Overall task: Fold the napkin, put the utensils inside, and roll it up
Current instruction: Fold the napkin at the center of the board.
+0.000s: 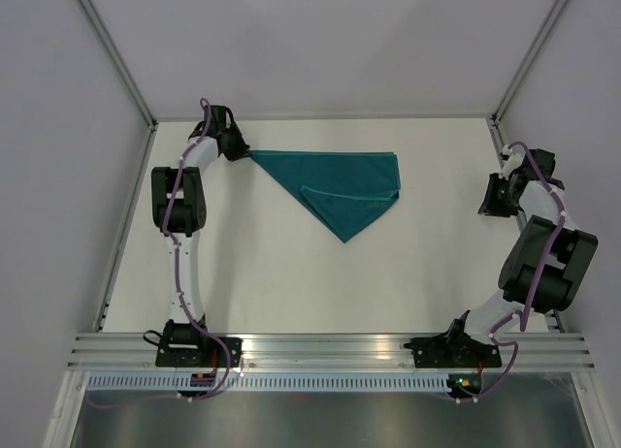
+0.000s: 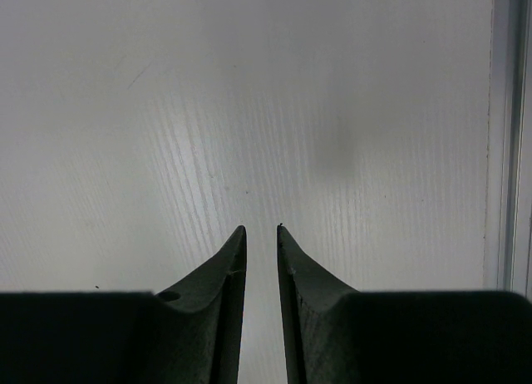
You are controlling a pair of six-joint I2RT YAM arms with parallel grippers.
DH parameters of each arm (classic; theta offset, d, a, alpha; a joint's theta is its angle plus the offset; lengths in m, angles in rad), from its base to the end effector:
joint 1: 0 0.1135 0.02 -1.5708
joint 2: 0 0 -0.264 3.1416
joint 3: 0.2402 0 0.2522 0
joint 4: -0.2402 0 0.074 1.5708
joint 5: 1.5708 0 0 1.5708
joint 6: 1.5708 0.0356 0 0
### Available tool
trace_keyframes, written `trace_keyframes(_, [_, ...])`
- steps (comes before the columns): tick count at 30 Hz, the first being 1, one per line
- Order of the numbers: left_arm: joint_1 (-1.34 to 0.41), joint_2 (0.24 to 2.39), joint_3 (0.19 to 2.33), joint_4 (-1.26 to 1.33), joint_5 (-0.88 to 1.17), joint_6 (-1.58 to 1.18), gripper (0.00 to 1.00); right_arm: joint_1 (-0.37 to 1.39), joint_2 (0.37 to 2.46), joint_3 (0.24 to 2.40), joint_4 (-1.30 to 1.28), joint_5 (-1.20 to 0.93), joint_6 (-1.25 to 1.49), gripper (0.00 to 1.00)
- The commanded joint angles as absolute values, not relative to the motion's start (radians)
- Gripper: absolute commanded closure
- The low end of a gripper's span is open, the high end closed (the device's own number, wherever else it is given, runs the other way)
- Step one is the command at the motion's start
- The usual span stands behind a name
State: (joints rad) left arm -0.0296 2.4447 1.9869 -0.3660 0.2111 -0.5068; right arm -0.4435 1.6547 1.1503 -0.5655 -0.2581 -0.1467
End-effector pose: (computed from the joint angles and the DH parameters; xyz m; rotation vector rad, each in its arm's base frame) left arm 0.5422 -0.0235 0.1487 -0.4761 2.3839 -0.5004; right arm 0.3089 -0.1367 0.2156 0.2976 2.5715 0.1287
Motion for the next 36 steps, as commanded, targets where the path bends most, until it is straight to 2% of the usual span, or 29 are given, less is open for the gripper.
trace_keyframes(1, [-0.032,2.435,2.013,-0.387,0.227,-0.52,0.98,-0.451,1.66,1.15,-0.575,-0.272,-0.152,0.73])
trace_keyframes(22, [-0.104,2.143,1.709,-0.187,0.351,-0.327,0.98,-0.451,1.664,1.15,-0.575,-0.265,-0.155,0.74])
trace_keyframes(36, [-0.302,1.967,1.454,-0.123,0.457,-0.074,0.98,-0.451,1.666,1.152,-0.574,-0.253,-0.153,0.74])
